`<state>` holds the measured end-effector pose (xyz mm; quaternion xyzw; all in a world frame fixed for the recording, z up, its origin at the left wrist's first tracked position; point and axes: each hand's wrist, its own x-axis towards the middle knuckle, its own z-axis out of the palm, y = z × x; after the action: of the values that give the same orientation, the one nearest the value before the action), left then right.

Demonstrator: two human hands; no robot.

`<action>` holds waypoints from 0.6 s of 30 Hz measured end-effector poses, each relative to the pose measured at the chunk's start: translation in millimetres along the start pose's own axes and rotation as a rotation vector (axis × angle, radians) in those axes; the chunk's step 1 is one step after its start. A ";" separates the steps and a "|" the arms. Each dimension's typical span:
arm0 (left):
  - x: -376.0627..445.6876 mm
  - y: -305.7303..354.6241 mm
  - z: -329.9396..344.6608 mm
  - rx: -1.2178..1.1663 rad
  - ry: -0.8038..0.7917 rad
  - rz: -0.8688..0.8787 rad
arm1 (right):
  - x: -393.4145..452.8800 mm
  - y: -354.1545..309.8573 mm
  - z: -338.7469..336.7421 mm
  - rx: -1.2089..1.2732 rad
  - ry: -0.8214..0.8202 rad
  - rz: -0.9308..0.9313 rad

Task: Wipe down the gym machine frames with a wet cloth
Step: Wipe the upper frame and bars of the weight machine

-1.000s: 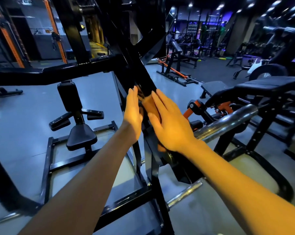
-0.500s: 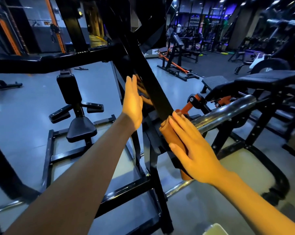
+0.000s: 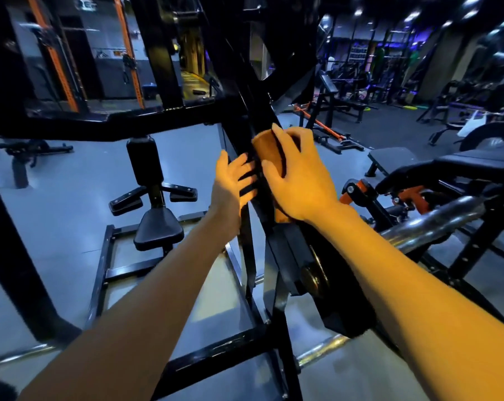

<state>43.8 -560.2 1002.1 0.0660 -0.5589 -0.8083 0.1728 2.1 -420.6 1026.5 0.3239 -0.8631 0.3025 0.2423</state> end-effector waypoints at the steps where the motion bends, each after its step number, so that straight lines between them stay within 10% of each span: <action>1: 7.1 7.1 -4.3 0.028 0.021 0.001 | 12.5 -7.8 4.7 0.008 0.037 0.005; 18: 149.1 109.4 -6.8 0.101 -0.069 0.268 | 161.8 -46.4 46.3 -0.382 0.089 0.005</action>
<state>-70.6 -653.3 1113.8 -0.0283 -0.6082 -0.7507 0.2563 -84.3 -547.0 1110.5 0.2564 -0.8940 0.1475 0.3365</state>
